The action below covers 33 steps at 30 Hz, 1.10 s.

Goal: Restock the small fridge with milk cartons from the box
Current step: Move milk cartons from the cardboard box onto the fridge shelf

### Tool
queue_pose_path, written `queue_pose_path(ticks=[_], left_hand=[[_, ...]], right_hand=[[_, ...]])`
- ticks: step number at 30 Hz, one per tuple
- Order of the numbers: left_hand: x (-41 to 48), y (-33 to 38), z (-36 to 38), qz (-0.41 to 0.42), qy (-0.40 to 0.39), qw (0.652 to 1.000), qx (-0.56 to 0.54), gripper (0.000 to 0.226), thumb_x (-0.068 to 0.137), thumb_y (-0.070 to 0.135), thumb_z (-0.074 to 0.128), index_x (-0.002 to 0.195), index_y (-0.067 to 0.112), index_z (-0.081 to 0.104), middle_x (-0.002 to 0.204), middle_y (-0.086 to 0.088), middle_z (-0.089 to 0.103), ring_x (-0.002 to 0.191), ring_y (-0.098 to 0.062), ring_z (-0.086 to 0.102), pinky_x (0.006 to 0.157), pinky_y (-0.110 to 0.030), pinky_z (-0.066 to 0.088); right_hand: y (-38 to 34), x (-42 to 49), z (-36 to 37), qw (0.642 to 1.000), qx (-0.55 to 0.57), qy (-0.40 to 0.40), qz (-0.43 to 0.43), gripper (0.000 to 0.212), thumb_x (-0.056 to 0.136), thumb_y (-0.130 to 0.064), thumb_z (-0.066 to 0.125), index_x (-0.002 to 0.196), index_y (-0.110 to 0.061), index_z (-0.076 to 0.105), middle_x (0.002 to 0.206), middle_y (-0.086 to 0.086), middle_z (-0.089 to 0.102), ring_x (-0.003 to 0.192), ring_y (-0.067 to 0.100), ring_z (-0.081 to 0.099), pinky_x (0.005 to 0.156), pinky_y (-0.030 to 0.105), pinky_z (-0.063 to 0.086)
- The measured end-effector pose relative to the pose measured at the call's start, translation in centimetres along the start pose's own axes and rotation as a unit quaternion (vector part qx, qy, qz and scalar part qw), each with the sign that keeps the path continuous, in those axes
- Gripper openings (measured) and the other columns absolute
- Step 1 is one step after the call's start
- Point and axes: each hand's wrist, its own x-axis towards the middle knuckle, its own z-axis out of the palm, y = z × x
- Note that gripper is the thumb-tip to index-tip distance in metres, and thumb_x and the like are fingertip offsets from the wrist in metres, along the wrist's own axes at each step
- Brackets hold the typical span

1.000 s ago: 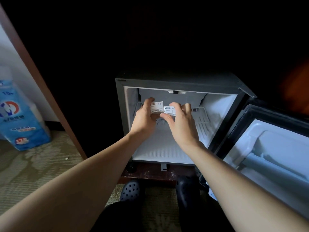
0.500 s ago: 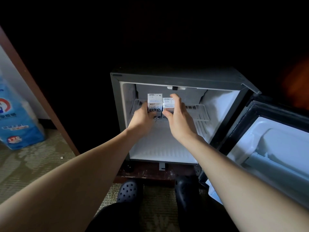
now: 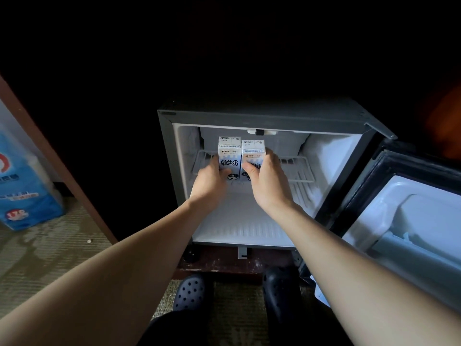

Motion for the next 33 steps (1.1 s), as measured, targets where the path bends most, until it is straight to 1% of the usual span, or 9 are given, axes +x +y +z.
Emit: queue_pose_path(ticks=[5,7,9,14,17,22,27,30,33], left_hand=[[0.2,-0.1,0.4,-0.003,0.016,1.0,0.017,0.025,0.101,0.022,0.049,0.125,0.017,0.053,0.107,-0.005,0.068,0.095,-0.031,0.063,0.072,-0.031,0.043],[0.6,-0.3,0.7,0.0,0.023,0.999,0.037,0.031,0.101,0.023,0.05,0.131,0.017,0.051,0.111,-0.01,0.067,0.101,-0.032,0.062,0.08,-0.035,0.048],[1.2,-0.6,1.0,0.001,0.035,0.997,0.07,0.031,0.1,0.024,0.051,0.13,0.016,0.052,0.113,-0.013,0.066,0.11,-0.034,0.057,0.095,-0.039,0.045],[3.3,-1.4,1.7,-0.003,0.058,0.997,0.059,0.027,0.095,0.026,0.055,0.121,0.021,0.059,0.114,-0.012,0.064,0.113,-0.033,0.055,0.099,-0.044,0.044],[4.4,-1.9,2.1,0.001,0.071,0.993,0.093,0.029,0.096,0.025,0.054,0.124,0.017,0.058,0.125,-0.011,0.054,0.122,-0.03,0.045,0.104,-0.042,0.036],[5.5,-2.2,2.6,0.014,0.102,0.988,0.118,0.028,0.097,0.024,0.051,0.121,0.012,0.06,0.12,-0.015,0.055,0.119,-0.034,0.047,0.1,-0.042,0.038],[6.5,-2.4,3.5,0.015,0.137,0.984,0.112,0.024,0.096,0.023,0.055,0.115,0.012,0.065,0.117,-0.013,0.061,0.116,-0.033,0.05,0.095,-0.041,0.041],[7.1,-2.8,3.8,0.016,0.156,0.983,0.097,0.018,0.094,0.026,0.059,0.104,0.015,0.069,0.109,-0.008,0.068,0.107,-0.031,0.059,0.09,-0.041,0.048],[7.3,-3.0,4.1,0.015,0.19,0.978,0.081,0.014,0.094,0.027,0.059,0.099,0.018,0.068,0.102,-0.004,0.073,0.099,-0.029,0.064,0.084,-0.038,0.05]], right_hand=[[0.4,0.1,0.7,1.0,-0.006,-0.019,0.022,0.047,0.1,-0.034,0.056,0.138,-0.01,0.042,0.126,0.011,0.052,0.115,0.03,0.054,0.089,0.037,0.046],[0.9,0.5,1.1,0.999,0.016,-0.035,0.033,0.048,0.101,-0.033,0.055,0.141,-0.012,0.04,0.129,0.011,0.049,0.118,0.029,0.052,0.09,0.032,0.043],[1.3,0.9,1.3,0.997,0.033,-0.05,0.038,0.048,0.102,-0.029,0.054,0.144,-0.014,0.037,0.132,0.011,0.047,0.119,0.027,0.052,0.089,0.027,0.038],[1.9,2.2,2.0,0.997,0.039,-0.042,0.053,0.043,0.103,-0.022,0.053,0.143,-0.017,0.04,0.129,0.008,0.049,0.094,0.006,0.053,0.081,0.022,0.037],[1.9,3.1,2.9,0.998,0.008,-0.025,0.058,0.041,0.102,-0.026,0.053,0.141,-0.018,0.042,0.126,0.009,0.051,0.105,0.022,0.06,0.079,0.028,0.04],[2.4,4.4,4.2,0.998,-0.001,-0.015,0.054,0.037,0.101,-0.027,0.054,0.135,-0.012,0.048,0.121,0.013,0.057,0.108,0.032,0.06,0.085,0.036,0.049],[3.0,5.3,5.4,0.998,0.01,0.007,0.068,0.028,0.104,-0.021,0.05,0.122,-0.001,0.055,0.112,0.019,0.056,0.096,0.032,0.056,0.073,0.027,0.033],[3.1,5.6,5.8,0.997,0.018,0.022,0.073,0.026,0.104,-0.02,0.048,0.112,0.003,0.059,0.111,0.018,0.055,0.084,0.024,0.048,0.073,0.025,0.032],[3.2,6.3,6.2,0.996,0.025,0.016,0.081,0.029,0.105,-0.021,0.049,0.104,0.004,0.063,0.107,0.017,0.055,0.083,0.027,0.051,0.073,0.025,0.033]])
